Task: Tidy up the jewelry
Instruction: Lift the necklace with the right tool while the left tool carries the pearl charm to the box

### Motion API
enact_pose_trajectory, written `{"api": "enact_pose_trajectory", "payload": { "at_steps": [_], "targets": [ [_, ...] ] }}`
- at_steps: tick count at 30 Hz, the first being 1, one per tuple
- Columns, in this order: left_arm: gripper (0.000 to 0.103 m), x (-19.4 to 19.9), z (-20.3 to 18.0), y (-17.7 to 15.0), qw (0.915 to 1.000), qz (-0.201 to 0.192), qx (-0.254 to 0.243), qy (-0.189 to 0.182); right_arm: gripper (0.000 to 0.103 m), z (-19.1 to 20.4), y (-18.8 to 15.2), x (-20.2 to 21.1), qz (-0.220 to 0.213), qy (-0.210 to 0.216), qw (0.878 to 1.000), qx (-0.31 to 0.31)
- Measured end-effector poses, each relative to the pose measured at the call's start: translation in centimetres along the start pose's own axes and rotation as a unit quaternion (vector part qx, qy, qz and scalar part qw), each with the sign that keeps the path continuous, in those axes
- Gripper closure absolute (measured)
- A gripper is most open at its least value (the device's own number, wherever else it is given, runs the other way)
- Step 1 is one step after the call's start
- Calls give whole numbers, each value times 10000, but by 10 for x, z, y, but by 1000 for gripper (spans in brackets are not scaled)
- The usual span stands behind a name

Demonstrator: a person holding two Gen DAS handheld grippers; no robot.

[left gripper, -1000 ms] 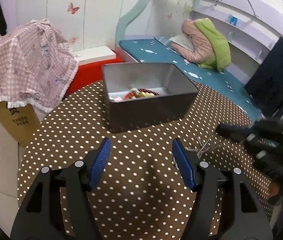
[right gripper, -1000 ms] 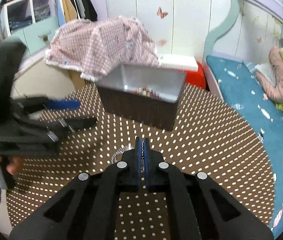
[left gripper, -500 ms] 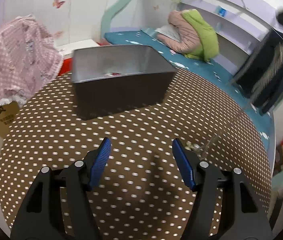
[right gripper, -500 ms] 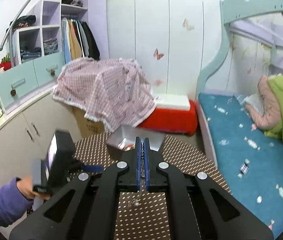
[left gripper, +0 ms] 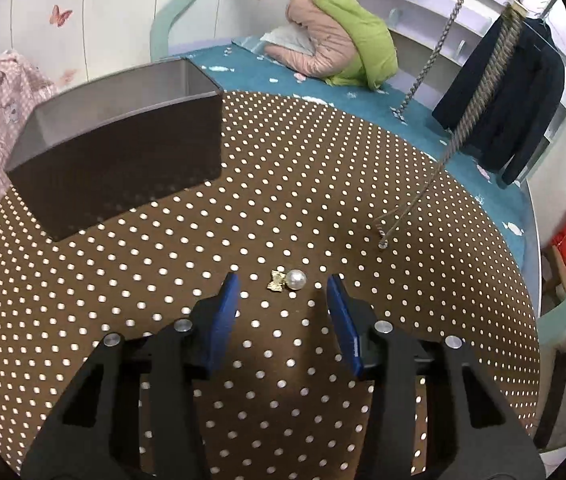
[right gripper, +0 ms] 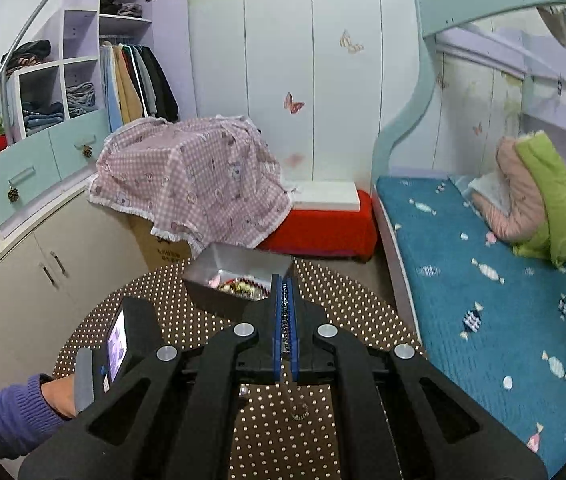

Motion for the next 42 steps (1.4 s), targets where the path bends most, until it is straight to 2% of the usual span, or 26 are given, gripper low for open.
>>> {"api": "enact_pose_trajectory", "payload": {
  "at_steps": [3, 4, 6, 10, 16, 20, 26, 42],
  "targets": [
    [64, -5, -5, 3, 10000, 13, -68, 30, 101, -2, -6, -2, 31, 52, 10000, -50],
    [76, -9, -7, 5, 9999, 20, -108, 47, 101, -3, -7, -3, 37, 62, 10000, -55],
    [84, -12, -9, 7, 9997, 13, -198, 132, 101, -3, -8, -4, 48, 92, 9999, -61],
    [88, -11, -11, 9, 9998, -66, -166, 123, 101, -3, -10, -6, 73, 136, 9999, -57],
    [89, 20, 6, 26, 9993, -356, -16, 137, 101, -3, -9, -9, 84, 146, 9998, -74],
    [89, 50, 21, 44, 9971, -730, 106, 164, 101, -2, -5, -13, 66, 161, 9998, -73],
    [89, 82, 39, 67, 9940, -1064, 138, 223, 101, 5, 10, -19, 24, 129, 9999, 67],
    [88, 126, 81, 136, 9884, -1456, 173, 389, 101, 19, 111, -30, -553, -65, 9966, 607]
  ]
}}
Point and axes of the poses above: each gripper's, at about its wrist camera, not at the fingertips, and x roughly against the way its jaws point, z to its left, y to its top, the point moved 4 cm from there along -x, roughly the way its jaws point, and after that the axes turned 10 degrees about x, right-handed, at the moved point
